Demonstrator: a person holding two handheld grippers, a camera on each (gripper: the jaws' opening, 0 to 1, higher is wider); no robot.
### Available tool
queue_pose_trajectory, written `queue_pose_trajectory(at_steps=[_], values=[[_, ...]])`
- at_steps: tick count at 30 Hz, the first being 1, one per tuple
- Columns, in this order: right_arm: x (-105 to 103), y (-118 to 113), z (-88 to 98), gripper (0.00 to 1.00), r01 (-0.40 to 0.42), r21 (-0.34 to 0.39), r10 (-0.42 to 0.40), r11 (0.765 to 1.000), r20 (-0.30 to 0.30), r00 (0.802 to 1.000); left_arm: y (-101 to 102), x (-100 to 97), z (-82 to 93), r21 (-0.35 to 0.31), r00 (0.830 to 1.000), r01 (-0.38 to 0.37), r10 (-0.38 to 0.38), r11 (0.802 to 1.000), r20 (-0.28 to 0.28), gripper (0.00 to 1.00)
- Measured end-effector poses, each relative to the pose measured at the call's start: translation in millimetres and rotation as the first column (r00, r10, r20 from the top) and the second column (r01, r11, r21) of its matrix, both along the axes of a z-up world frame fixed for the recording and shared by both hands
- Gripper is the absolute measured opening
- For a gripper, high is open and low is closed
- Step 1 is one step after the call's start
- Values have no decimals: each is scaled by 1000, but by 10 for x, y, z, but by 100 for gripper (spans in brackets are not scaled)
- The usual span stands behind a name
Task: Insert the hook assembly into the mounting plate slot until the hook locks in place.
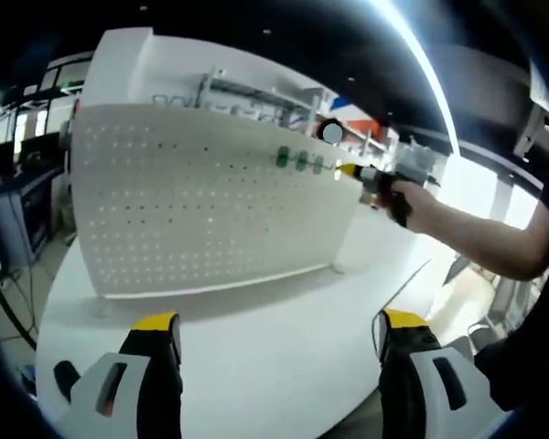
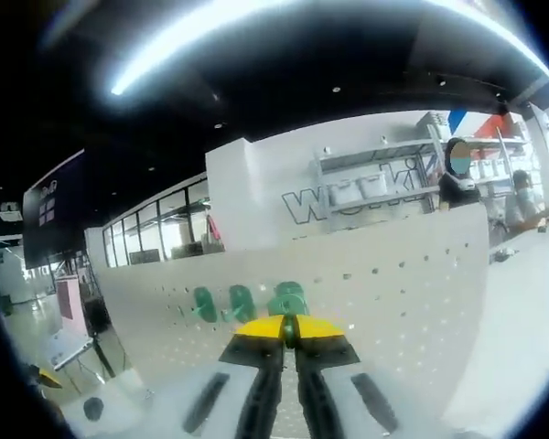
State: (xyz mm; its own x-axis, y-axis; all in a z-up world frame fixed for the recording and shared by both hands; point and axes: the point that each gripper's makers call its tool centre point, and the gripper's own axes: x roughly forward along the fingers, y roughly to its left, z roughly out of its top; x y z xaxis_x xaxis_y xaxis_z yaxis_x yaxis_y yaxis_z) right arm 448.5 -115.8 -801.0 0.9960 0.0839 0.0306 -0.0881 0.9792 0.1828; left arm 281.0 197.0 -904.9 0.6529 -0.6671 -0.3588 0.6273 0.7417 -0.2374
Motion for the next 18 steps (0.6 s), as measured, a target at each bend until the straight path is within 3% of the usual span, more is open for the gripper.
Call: queue_pose_trajectory(at_steps=[18], values=[[312,-404,42,1,90,7,-90,996,34,995,65,30,-96,19,999,-21,21,1000,-29,86]])
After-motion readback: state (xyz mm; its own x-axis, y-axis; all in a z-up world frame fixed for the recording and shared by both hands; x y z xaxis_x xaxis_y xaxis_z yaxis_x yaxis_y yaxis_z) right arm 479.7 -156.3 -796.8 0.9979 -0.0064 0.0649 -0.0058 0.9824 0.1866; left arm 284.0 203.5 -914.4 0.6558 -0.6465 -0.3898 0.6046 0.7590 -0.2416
